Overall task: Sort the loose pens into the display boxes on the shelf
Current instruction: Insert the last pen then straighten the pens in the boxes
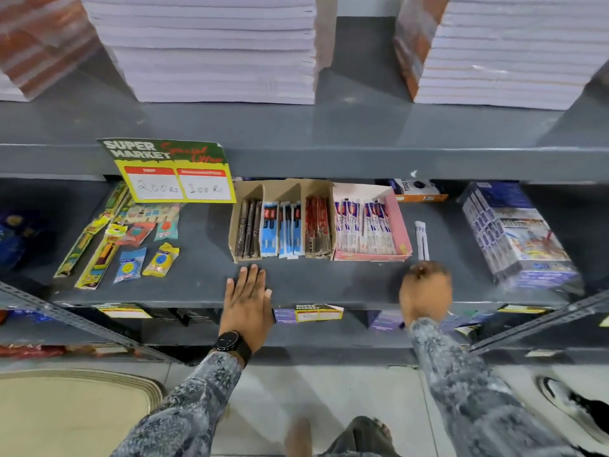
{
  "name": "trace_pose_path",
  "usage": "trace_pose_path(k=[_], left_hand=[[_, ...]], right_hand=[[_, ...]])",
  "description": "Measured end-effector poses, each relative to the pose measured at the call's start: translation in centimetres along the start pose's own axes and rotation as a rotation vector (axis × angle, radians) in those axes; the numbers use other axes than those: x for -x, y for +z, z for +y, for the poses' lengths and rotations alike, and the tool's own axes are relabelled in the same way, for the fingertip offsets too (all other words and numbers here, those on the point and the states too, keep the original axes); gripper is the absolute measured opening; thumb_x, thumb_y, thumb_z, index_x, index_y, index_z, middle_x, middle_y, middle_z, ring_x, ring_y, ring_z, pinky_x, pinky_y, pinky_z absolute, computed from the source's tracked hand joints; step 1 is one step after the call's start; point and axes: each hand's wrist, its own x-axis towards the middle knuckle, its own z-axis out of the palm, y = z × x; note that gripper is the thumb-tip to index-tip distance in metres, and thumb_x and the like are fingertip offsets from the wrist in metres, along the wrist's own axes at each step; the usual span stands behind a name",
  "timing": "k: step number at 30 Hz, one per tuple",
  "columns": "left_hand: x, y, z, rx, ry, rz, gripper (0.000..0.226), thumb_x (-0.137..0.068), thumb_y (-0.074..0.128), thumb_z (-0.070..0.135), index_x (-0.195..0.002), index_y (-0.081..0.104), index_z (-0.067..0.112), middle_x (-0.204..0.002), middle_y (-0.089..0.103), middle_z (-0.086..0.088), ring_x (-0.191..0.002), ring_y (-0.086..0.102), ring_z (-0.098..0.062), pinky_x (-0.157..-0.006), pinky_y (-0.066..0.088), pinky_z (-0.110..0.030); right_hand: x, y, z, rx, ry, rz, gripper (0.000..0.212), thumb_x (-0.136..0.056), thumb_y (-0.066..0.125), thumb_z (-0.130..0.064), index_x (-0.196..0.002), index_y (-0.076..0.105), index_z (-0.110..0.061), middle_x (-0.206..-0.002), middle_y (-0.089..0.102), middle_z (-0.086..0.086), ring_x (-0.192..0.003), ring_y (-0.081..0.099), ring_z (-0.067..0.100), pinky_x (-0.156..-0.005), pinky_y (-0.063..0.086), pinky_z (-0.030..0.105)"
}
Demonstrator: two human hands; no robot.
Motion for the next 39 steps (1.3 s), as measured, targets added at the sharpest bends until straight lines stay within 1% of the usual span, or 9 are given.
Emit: trace_pose_path(k=[5, 14, 18, 21, 24, 27, 31, 35, 39], left_hand=[[0.1, -0.1, -0.2, 0.024, 0.011, 0.02, 0.065, -0.098, 0.012, 0.039, -0.15, 0.035, 0.006, -0.16, 0.029, -0.011, -0.15, 0.018, -0.027, -0.122, 0.01, -0.051], [0.1, -0.2, -0.4, 0.006, 0.039, 0.002, 0.07, -0.096, 0.005, 0.044, -0.153, 0.026, 0.009, -0.163, 0.02, -0.008, -0.152, 0.008, -0.023, -0.122, 0.001, -0.045], [-0.3, -0.7, -0.2, 0.035, -0.002, -0.06, 0.07, -0.096, 0.005, 0.045, -0.155, 0.021, 0.011, -0.165, 0.013, -0.006, -0.152, 0.002, -0.021, -0.123, -0.002, -0.043], [-0.9, -2.3, 0.4, 0.221, -0.077, -0.073, 0.054, -0.103, 0.031, 0.039, -0.151, 0.034, 0.015, -0.161, 0.029, -0.008, -0.151, 0.018, -0.024, -0.123, 0.01, -0.043], [-0.9, -5.0, 1.8, 0.675, -0.269, -0.014, 0.042, -0.099, 0.047, 0.05, -0.121, 0.067, 0.021, -0.121, 0.071, -0.012, -0.115, 0.065, -0.027, -0.104, 0.047, -0.043], [-0.8, -7.6, 3.5, 1.331, -0.461, -0.196, 0.044, -0.097, 0.044, 0.056, -0.103, 0.066, 0.019, -0.1, 0.076, -0.017, -0.089, 0.074, -0.031, -0.082, 0.059, -0.045], [-0.6, -8.3, 3.3, 1.374, -0.413, -0.2, 0.037, -0.092, 0.065, 0.033, -0.108, 0.067, 0.0, -0.096, 0.076, -0.021, -0.08, 0.075, -0.031, -0.067, 0.061, -0.035], [-0.7, -7.8, 2.3, 1.406, -0.443, -0.146, 0.028, -0.087, 0.073, 0.023, -0.103, 0.069, 0.001, -0.095, 0.076, -0.022, -0.079, 0.075, -0.029, -0.067, 0.062, -0.034], [-1.0, -7.5, 2.6, 1.393, -0.445, -0.134, 0.029, -0.088, 0.073, 0.024, -0.106, 0.07, 0.002, -0.094, 0.077, -0.019, -0.086, 0.075, -0.032, -0.074, 0.062, -0.038]], right_hand=[[-3.0, -0.8, 0.0, 0.257, 0.014, -0.114, 0.04, -0.089, 0.068, -0.04, -0.11, 0.07, -0.005, -0.118, 0.059, 0.022, -0.11, 0.058, 0.046, -0.087, 0.051, 0.054], [-3.3, -2.5, -1.5, 0.165, 0.14, -0.154, 0.032, -0.085, 0.06, -0.018, -0.111, 0.071, -0.003, -0.117, 0.069, 0.026, -0.108, 0.064, 0.047, -0.091, 0.051, 0.048], [-3.0, -3.2, -2.0, -0.362, 0.13, -0.025, 0.018, -0.086, 0.059, -0.007, -0.093, 0.075, -0.013, -0.096, 0.076, 0.022, -0.092, 0.072, 0.041, -0.083, 0.058, 0.045], [-1.7, -3.6, -4.7, -0.813, 0.102, -0.387, 0.032, -0.089, 0.053, 0.01, -0.084, 0.073, -0.014, -0.082, 0.076, 0.021, -0.057, 0.069, 0.028, -0.05, 0.055, 0.03], [0.8, -3.9, -7.6, -0.559, -0.11, -0.907, 0.016, -0.092, 0.066, 0.0, -0.09, 0.078, -0.012, -0.073, 0.075, 0.014, -0.042, 0.055, 0.015, -0.04, 0.041, 0.021], [2.5, -2.5, -8.3, -0.351, -0.3, -1.065, 0.01, -0.094, 0.07, -0.012, -0.089, 0.078, -0.014, -0.072, 0.076, 0.004, -0.041, 0.05, 0.008, -0.039, 0.037, 0.015], [3.6, -1.1, -8.1, -0.283, -0.349, -1.066, 0.013, -0.098, 0.067, -0.015, -0.09, 0.076, -0.018, -0.076, 0.078, 0.004, -0.045, 0.051, 0.009, -0.041, 0.037, 0.017], [4.0, -1.0, -7.8, -0.236, -0.328, -1.096, 0.004, -0.094, 0.072, -0.015, -0.092, 0.076, -0.016, -0.08, 0.079, 0.003, -0.057, 0.062, 0.01, -0.044, 0.044, 0.021], [3.6, -1.4, -7.4, -0.079, -0.47, -1.028, 0.011, -0.084, 0.082, -0.014, -0.083, 0.079, -0.025, -0.081, 0.076, -0.006, -0.075, 0.067, 0.012, -0.069, 0.054, 0.021]])
